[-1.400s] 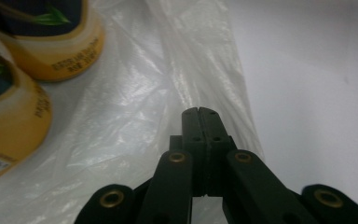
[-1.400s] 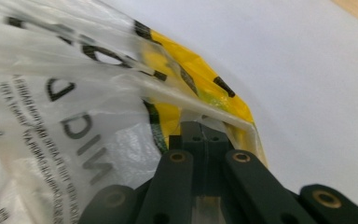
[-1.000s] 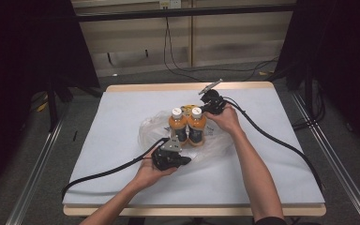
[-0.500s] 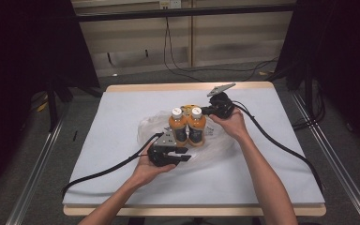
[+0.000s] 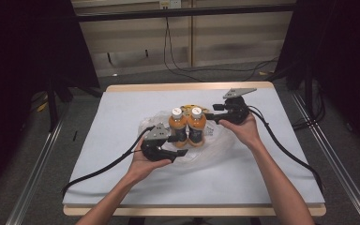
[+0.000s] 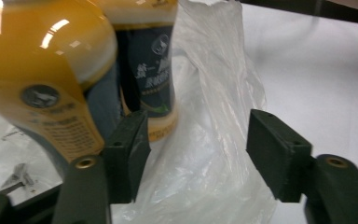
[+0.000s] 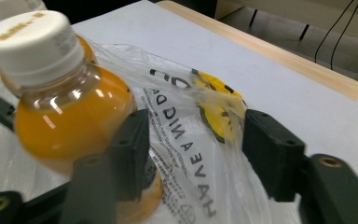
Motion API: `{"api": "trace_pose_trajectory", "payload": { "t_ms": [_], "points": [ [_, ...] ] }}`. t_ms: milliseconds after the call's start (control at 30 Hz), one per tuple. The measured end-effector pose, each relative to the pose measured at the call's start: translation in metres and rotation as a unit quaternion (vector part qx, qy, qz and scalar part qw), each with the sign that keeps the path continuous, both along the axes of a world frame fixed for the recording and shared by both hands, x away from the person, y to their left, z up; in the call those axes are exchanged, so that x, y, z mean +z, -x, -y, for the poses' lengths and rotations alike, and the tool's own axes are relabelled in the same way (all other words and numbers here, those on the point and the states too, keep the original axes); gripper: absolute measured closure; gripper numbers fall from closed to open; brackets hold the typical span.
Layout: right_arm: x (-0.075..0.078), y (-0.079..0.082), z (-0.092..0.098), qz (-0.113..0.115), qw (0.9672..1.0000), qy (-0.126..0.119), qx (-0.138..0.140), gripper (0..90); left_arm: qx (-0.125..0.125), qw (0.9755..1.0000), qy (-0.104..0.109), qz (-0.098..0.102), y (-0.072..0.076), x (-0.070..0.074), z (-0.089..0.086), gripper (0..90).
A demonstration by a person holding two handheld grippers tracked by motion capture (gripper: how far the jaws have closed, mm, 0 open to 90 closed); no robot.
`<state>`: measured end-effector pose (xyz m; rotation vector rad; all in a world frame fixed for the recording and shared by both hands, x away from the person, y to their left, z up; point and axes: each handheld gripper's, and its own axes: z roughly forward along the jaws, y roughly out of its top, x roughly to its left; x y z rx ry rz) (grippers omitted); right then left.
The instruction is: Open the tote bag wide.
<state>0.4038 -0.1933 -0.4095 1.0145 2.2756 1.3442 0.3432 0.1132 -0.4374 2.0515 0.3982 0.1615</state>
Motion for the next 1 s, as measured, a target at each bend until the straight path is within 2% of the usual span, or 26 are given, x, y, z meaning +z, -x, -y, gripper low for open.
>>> {"api": "trace_pose_trajectory", "payload": {
  "t_ms": [100, 167, 200, 233, 267, 300, 367, 500, 567, 800, 833, 900, 1000],
  "points": [
    [0.004, 0.011, 0.008, 0.007, 0.9999, -0.012, 0.000, 31.0, 0.009, 1.0000, -0.004, 0.003, 0.000, 0.002, -0.002, 28.1],
    [0.006, 0.019, 0.012, 0.010, 0.9998, -0.016, -0.002, 25.7, 0.016, 0.9997, -0.014, 0.014, 0.001, 0.005, -0.004, 21.9],
    [0.006, 0.024, 0.014, 0.017, 0.9998, -0.012, -0.004, 23.1, 0.009, 0.9994, -0.025, 0.021, 0.002, 0.008, -0.006, 20.7],
    [0.007, 0.029, 0.016, 0.020, 0.9997, -0.014, -0.007, 20.2, 0.014, 0.9990, -0.029, 0.030, 0.004, 0.009, -0.009, 20.2],
    [0.007, 0.033, 0.019, 0.022, 0.9996, -0.016, -0.009, 17.2, 0.014, 0.9990, -0.029, 0.030, 0.004, 0.009, -0.009, 18.0],
    [0.006, 0.037, 0.022, 0.023, 0.9995, -0.018, -0.013, 15.0, 0.023, 0.9987, -0.025, 0.037, 0.005, 0.012, -0.017, 16.0],
    [0.005, 0.043, 0.028, 0.026, 0.9993, -0.017, -0.020, 12.8, 0.032, 0.9987, -0.017, 0.037, 0.007, 0.014, -0.025, 14.8],
    [0.004, 0.055, 0.038, 0.038, 0.9984, 0.001, -0.042, 7.2, 0.043, 0.9984, -0.001, 0.037, 0.012, 0.022, -0.038, 10.1],
    [0.003, 0.062, 0.043, 0.042, 0.9977, 0.002, -0.052, 4.0, 0.052, 0.9978, 0.007, 0.040, 0.015, 0.026, -0.047, 8.9],
    [0.002, 0.086, 0.058, 0.043, 0.9972, -0.007, -0.061, 6.5, 0.094, 0.9943, 0.013, 0.048, 0.019, 0.031, -0.080, 8.3],
    [0.002, 0.090, 0.060, 0.041, 0.9975, -0.007, -0.058, 6.6, 0.100, 0.9936, 0.007, 0.051, 0.019, 0.032, -0.085, 8.2],
    [0.002, 0.098, 0.063, 0.042, 0.9973, -0.002, -0.060, 7.8, 0.108, 0.9928, 0.009, 0.050, 0.019, 0.031, -0.093, 8.2],
    [0.004, 0.108, 0.069, 0.044, 0.9970, -0.002, -0.064, 7.7, 0.127, 0.9905, -0.003, 0.051, 0.019, 0.032, -0.104, 7.6]
  ]
}}
